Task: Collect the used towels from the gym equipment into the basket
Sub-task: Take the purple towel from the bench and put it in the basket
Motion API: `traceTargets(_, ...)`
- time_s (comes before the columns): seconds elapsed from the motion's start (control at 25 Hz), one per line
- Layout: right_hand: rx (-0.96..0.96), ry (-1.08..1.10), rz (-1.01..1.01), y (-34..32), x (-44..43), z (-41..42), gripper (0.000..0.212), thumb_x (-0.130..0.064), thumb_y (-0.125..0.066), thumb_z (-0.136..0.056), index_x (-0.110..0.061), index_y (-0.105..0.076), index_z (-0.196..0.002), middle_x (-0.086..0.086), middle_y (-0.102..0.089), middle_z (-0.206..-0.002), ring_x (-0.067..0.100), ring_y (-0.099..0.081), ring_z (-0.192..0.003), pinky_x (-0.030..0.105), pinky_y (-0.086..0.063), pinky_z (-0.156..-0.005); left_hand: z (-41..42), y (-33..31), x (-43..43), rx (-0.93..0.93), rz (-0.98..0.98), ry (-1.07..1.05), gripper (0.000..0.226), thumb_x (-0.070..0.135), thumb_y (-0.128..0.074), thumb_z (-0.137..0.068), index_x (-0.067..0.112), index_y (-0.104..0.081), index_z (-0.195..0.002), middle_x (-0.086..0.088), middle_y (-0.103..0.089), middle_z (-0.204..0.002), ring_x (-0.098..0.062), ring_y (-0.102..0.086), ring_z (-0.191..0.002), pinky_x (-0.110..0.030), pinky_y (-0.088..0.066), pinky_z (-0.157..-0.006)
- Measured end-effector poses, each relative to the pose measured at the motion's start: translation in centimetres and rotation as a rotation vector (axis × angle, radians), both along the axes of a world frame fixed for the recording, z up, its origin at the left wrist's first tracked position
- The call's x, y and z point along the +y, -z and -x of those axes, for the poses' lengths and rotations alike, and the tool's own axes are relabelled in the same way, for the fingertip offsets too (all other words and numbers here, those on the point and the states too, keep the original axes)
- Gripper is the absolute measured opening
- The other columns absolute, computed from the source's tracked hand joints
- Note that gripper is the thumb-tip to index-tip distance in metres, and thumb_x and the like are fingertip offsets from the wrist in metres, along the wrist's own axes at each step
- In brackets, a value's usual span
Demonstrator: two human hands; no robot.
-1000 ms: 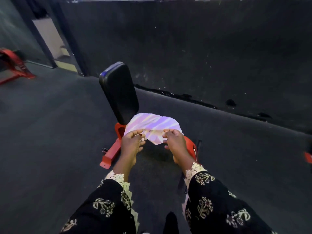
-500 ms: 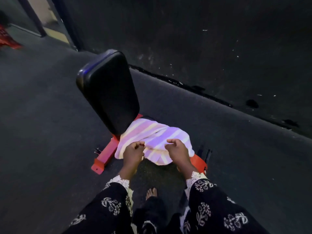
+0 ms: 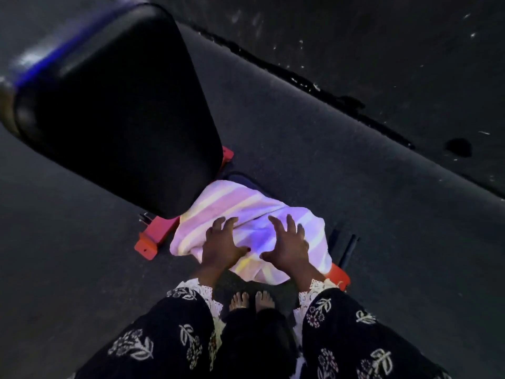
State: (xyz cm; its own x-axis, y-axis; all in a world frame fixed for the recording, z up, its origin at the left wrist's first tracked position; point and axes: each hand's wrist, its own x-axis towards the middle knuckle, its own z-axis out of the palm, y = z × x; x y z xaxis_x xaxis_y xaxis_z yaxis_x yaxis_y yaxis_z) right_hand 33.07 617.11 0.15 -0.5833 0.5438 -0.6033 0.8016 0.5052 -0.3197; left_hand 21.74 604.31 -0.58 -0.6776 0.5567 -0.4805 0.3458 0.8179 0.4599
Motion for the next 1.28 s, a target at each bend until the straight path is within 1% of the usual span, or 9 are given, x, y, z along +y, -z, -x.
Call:
traceTargets(0.12,-0.135,-0.145,-0.051,4.7,1.2,1.3,0.11,-0.037,-0.075,-0.076,-0.041,0.004,-0.151,0.002,0.02,-0.161,0.042,0.005,-0.147,0.066,-0.026,-0.108,0.8,4.9,0.6,-0.05,0.214,0.075,0.125,0.056,-0.079,-0.06,0.037,0.004,-0.151,-0.001,0.012,-0.161,-0.036,0.004,-0.148,-0.059,-0.025,-0.11)
traceTargets(0.24,-0.154,-0.241,-0.158,8.2,1.7,1.9,0.097,-0.03,-0.066,-0.083,-0.038,0.002,-0.152,0.001,0.008,-0.162,0.043,-0.018,-0.139,0.056,-0.041,-0.098,0.8,9.1,0.3,0.038,0.332,0.215,0.142,0.062,-0.08,-0.052,0.039,0.024,-0.146,-0.001,0.023,-0.16,-0.036,0.013,-0.148,-0.064,-0.021,-0.108)
traceTargets(0.4,0.033,-0.317,-0.207,9.5,2.8,2.6,0.059,-0.015,-0.05,-0.089,-0.022,-0.035,-0.146,0.008,-0.043,-0.143,0.034,-0.049,-0.117,0.039,-0.043,-0.096,0.9,10.7,0.9,0.181,0.347,0.211,0.099,0.036,-0.073,-0.074,0.038,-0.01,-0.15,-0.006,-0.025,-0.15,-0.034,-0.033,-0.132,-0.052,-0.044,-0.094)
traceTargets(0.6,0.415,-0.048,-0.044,2.2,1.3,2.5,0.037,-0.015,-0.062,-0.078,-0.014,-0.064,-0.115,0.01,-0.067,-0.111,0.027,-0.063,-0.104,0.036,-0.046,-0.09,0.8,4.7,-0.6,0.072,0.031,-0.078,0.051,0.026,-0.059,-0.08,0.03,-0.047,-0.13,-0.008,-0.055,-0.113,-0.033,-0.058,-0.108,-0.039,-0.049,-0.083)
traceTargets(0.76,0.588,-0.038,0.014,-5.4,-1.9,4.4,0.032,-0.021,-0.063,-0.078,-0.02,-0.066,-0.11,0.004,-0.068,-0.104,0.021,-0.063,-0.099,0.029,-0.047,-0.087,-0.6,-4.2,-4.0,-0.104,-0.302,-0.539,0.049,0.044,-0.063,-0.064,0.029,-0.066,-0.111,-0.002,-0.072,-0.102,-0.021,-0.066,-0.103,-0.025,-0.045,-0.083)
traceTargets(0.88,0.636,-0.127,0.171,-11.9,-6.7,7.3,0.045,-0.023,-0.069,-0.08,-0.021,-0.059,-0.124,0.002,-0.061,-0.118,0.02,-0.058,-0.107,0.027,-0.045,-0.091,-1.0,-10.9,-8.6,-0.109,-0.494,-0.869,0.036,0.052,-0.063,-0.053,0.035,-0.064,-0.085,0.008,-0.071,-0.079,-0.014,-0.067,-0.076,-0.032,-0.053,-0.07)
traceTargets(1.0,0.805,-0.145,0.272,-16.6,-13.1,9.9,0.042,-0.016,-0.068,-0.075,-0.021,-0.056,-0.115,-0.001,-0.068,-0.104,0.018,-0.064,-0.096,0.027,-0.048,-0.086,-0.9,-16.5,-14.4,-0.112,-0.652,-1.03,0.06,0.054,-0.067,-0.044,0.03,-0.066,-0.099,0.005,-0.073,-0.086,-0.002,-0.059,-0.065,-0.027,-0.052,-0.06)
traceTargets(1.16,0.925,-0.318,0.407,-22.2,-24.4,11.0,0.032,-0.01,-0.068,-0.075,-0.023,-0.059,-0.103,-0.01,-0.065,-0.087,0.012,-0.061,-0.08,0.004,-0.038,-0.068,-2.7,-23.4,-25.5,0.012,-0.829,-1.159,0.066,0.045,-0.074,-0.038,0.029,-0.064,-0.101,0.009,-0.072,-0.083,-0.001,-0.062,-0.066,-0.026,-0.054,-0.059)
traceTargets(1.28,0.993,-0.502,0.505,-25.0,-33.4,9.9,0.029,-0.006,-0.067,-0.076,-0.016,-0.062,-0.103,-0.003,-0.066,-0.094,0.015,-0.061,-0.088,0.017,-0.043,-0.078,-6.6,-26.8,-34.4,0.103,-0.93,-1.202,0.067,0.034,-0.085,-0.046,0.03,-0.064,-0.109,0.008,-0.074,-0.092,0.0,-0.066,-0.077,-0.026,-0.056,-0.064)
